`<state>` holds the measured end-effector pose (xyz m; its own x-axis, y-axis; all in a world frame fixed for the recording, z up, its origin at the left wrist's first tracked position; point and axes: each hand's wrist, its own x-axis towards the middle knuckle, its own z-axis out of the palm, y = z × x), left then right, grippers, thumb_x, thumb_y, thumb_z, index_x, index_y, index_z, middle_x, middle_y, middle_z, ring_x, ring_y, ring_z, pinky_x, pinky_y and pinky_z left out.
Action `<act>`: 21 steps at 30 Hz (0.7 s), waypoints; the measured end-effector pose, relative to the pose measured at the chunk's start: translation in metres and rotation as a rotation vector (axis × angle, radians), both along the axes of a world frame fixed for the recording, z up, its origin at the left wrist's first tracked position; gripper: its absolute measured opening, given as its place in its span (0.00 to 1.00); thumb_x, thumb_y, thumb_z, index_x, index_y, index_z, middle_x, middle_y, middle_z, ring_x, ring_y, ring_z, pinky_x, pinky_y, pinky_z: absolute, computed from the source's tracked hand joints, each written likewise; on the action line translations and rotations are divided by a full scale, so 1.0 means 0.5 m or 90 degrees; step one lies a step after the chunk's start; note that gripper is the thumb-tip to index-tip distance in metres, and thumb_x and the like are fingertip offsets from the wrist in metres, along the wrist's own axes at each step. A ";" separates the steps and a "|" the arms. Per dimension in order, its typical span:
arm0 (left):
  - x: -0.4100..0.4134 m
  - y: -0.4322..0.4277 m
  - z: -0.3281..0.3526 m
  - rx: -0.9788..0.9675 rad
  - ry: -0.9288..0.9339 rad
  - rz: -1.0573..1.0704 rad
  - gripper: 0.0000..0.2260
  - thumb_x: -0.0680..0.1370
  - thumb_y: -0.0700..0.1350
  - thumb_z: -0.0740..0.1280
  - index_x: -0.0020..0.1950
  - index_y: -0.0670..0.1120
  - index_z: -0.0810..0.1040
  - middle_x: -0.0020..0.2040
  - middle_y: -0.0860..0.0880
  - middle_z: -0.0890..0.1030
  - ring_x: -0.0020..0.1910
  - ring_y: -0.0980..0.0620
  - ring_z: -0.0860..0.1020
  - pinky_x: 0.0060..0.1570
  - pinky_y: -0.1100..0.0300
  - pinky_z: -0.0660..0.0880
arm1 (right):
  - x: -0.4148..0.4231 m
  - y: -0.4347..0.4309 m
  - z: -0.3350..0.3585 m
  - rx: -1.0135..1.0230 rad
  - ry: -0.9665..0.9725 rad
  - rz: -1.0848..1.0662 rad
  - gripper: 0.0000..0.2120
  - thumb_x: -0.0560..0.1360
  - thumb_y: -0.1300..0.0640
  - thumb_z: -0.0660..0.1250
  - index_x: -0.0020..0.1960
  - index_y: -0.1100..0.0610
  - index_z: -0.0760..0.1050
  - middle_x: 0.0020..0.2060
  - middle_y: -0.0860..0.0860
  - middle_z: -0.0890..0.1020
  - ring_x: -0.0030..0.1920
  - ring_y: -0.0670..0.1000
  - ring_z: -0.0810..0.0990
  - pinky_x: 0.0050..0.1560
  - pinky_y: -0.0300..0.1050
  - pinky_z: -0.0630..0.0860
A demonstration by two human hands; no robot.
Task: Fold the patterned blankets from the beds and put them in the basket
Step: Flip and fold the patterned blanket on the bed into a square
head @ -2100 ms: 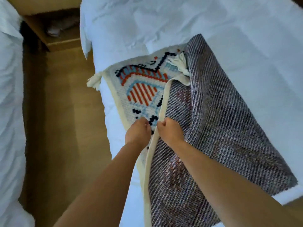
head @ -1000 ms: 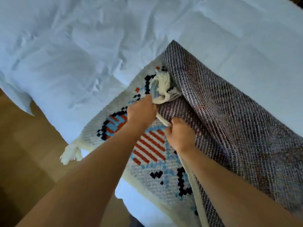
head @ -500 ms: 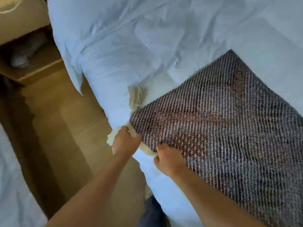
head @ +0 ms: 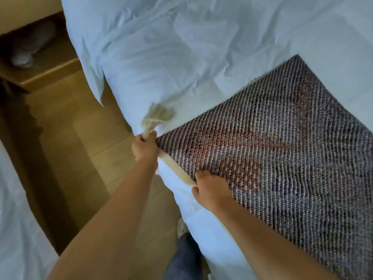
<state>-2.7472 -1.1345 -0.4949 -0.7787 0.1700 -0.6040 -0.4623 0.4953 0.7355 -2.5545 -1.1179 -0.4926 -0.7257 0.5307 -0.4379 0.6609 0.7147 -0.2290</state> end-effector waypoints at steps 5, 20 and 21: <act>0.001 -0.029 -0.031 -0.076 -0.064 -0.026 0.23 0.72 0.56 0.70 0.57 0.40 0.75 0.55 0.40 0.80 0.55 0.40 0.78 0.53 0.52 0.76 | -0.001 -0.001 -0.005 0.000 -0.006 -0.005 0.17 0.75 0.47 0.58 0.57 0.59 0.67 0.52 0.56 0.76 0.47 0.58 0.79 0.37 0.45 0.69; 0.168 0.093 0.016 -0.131 0.355 -0.474 0.08 0.74 0.49 0.65 0.48 0.47 0.73 0.46 0.49 0.75 0.42 0.49 0.74 0.39 0.56 0.71 | 0.084 0.080 0.044 -0.061 0.184 -0.129 0.12 0.77 0.50 0.58 0.50 0.59 0.71 0.43 0.51 0.73 0.39 0.51 0.73 0.35 0.43 0.65; 0.187 0.113 0.020 -0.125 0.368 -0.495 0.08 0.74 0.50 0.65 0.49 0.47 0.73 0.47 0.49 0.75 0.42 0.48 0.74 0.39 0.55 0.71 | 0.105 0.100 0.050 -0.056 0.186 -0.146 0.10 0.78 0.51 0.58 0.49 0.58 0.71 0.43 0.51 0.72 0.37 0.49 0.70 0.35 0.43 0.65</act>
